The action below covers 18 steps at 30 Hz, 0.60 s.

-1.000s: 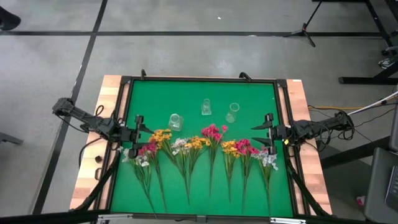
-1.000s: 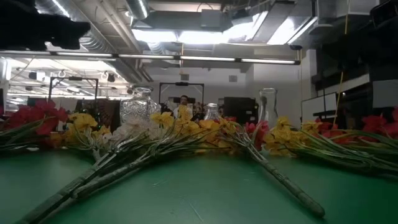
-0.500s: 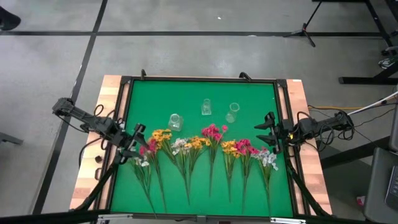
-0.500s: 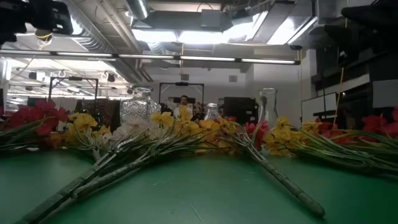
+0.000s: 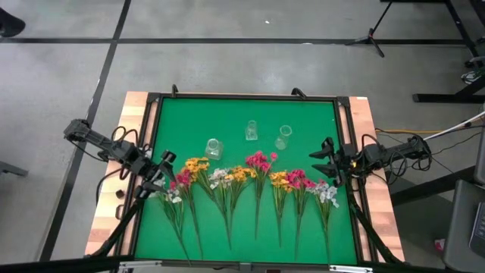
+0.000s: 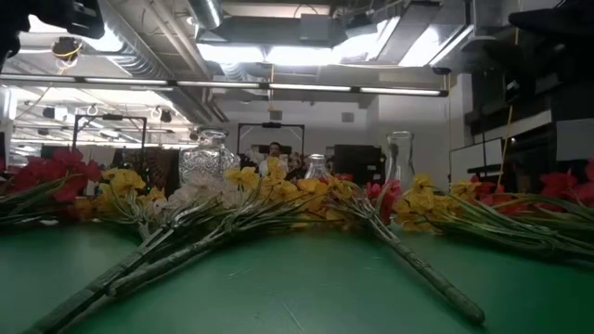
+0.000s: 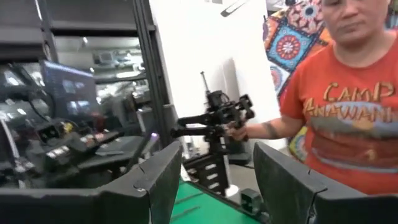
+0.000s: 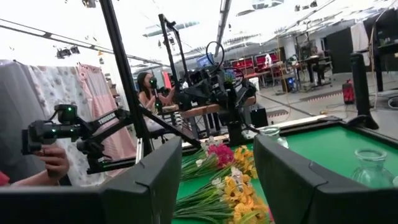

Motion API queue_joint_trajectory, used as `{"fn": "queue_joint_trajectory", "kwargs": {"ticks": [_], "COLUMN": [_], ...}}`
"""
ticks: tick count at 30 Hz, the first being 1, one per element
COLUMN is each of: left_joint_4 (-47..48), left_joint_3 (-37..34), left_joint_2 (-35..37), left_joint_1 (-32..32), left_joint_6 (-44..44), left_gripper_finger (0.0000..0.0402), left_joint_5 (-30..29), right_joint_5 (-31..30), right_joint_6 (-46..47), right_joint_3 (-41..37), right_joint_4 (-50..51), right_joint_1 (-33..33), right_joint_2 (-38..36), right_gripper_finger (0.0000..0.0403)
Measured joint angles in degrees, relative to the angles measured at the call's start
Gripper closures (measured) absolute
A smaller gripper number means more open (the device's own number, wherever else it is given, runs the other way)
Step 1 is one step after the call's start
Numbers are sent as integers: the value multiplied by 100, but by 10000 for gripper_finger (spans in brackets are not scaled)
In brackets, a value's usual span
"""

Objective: Sort flowers into vase by color
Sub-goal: Put the left red flower into the center transparent vase

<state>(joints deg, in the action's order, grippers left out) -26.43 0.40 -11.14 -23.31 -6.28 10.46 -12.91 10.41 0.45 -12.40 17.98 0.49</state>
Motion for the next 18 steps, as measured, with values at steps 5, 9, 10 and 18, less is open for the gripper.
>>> {"fn": "queue_joint_trajectory", "kwargs": {"ticks": [5,9,10,18], "left_joint_4": [-63,-721,-882,-823], "left_joint_3": [0,0,0,273], "left_joint_2": [0,0,0,-190], "left_joint_1": [0,0,1,4], "left_joint_6": [147,624,729,1502], "left_gripper_finger": [205,205,205,205], "left_joint_5": [-352,-1400,-1819,-3416], "right_joint_5": [-82,-375,-404,-680], "right_joint_6": [4,170,186,133], "right_joint_3": [0,0,0,0], "right_joint_4": [37,-61,-77,-77], "right_joint_1": [0,0,-2,-2], "right_joint_2": [0,1,0,0], "right_gripper_finger": [203,203,203,203]}}
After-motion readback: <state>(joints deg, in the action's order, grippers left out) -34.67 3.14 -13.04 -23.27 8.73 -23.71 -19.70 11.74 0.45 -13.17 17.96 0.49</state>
